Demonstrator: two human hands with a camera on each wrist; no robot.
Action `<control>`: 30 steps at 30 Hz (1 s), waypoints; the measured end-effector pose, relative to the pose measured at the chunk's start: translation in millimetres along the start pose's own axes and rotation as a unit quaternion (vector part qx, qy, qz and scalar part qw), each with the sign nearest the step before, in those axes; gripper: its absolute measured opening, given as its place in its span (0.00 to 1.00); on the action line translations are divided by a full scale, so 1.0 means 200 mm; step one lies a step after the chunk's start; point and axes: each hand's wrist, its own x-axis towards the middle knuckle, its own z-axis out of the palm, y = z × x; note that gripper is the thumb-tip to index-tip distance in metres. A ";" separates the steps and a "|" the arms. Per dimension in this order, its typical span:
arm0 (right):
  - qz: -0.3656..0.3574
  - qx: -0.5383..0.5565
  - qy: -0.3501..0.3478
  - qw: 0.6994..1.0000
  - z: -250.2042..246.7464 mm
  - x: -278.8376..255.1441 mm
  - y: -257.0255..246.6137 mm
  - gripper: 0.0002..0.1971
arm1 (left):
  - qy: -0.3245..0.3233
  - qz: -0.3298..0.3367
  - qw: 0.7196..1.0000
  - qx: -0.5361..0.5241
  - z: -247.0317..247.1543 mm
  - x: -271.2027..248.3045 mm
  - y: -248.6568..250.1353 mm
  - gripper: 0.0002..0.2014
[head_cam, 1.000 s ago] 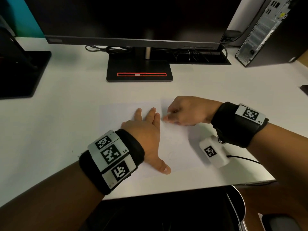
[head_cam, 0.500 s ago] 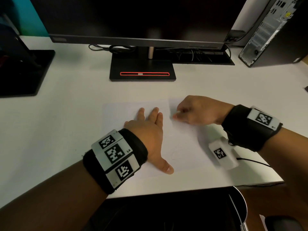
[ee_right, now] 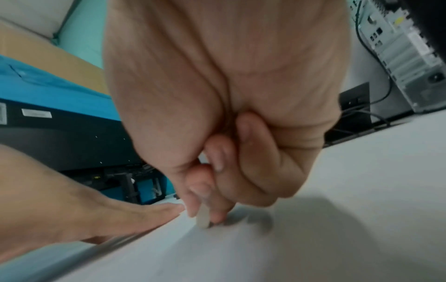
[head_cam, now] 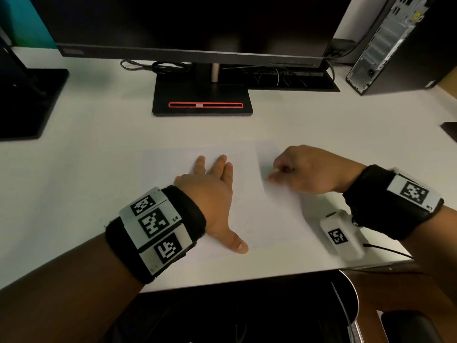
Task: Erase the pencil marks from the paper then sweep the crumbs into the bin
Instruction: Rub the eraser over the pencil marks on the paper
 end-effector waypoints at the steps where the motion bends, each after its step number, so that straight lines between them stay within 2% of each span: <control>1: -0.021 0.005 -0.020 1.000 0.02 -0.01 -0.01 0.23 | 0.001 0.000 1.000 0.000 0.00 0.00 0.00 0.79; 3: -0.029 0.018 -0.042 0.999 0.03 -0.01 -0.02 0.23 | 0.001 -0.001 1.000 0.000 0.00 0.00 0.00 0.79; 7: 0.015 -0.010 0.009 1.000 -0.02 0.02 0.02 0.23 | -0.006 -0.004 1.000 -0.001 -0.01 0.00 0.00 0.79; 11: -0.050 -0.013 -0.032 0.998 0.03 0.01 -0.03 0.24 | -0.003 -0.002 1.000 -0.001 0.00 0.01 0.00 0.79; 15: 0.004 -0.018 -0.004 1.000 -0.03 0.03 0.01 0.23 | -0.001 -0.001 1.000 -0.004 0.00 0.00 0.00 0.79; 19: -0.045 -0.028 -0.033 0.998 0.01 0.02 -0.03 0.23 | 0.001 0.000 1.000 -0.002 0.00 0.01 0.00 0.79; 22: -0.014 -0.029 -0.005 0.999 -0.02 0.05 -0.01 0.23 | 0.002 0.000 1.000 -0.004 0.00 0.01 0.00 0.79; 25: 0.016 0.029 0.038 0.999 -0.07 0.10 0.02 0.23 | 0.008 0.003 1.000 -0.002 0.00 0.01 0.00 0.79; 28: 0.008 0.116 0.022 0.993 -0.04 0.13 -0.04 0.23 | 0.011 0.004 1.000 -0.006 0.01 0.01 -0.01 0.79; 30: 0.006 0.104 0.015 0.994 -0.03 0.17 -0.09 0.22 | 0.015 0.005 1.000 -0.007 0.01 0.01 -0.01 0.79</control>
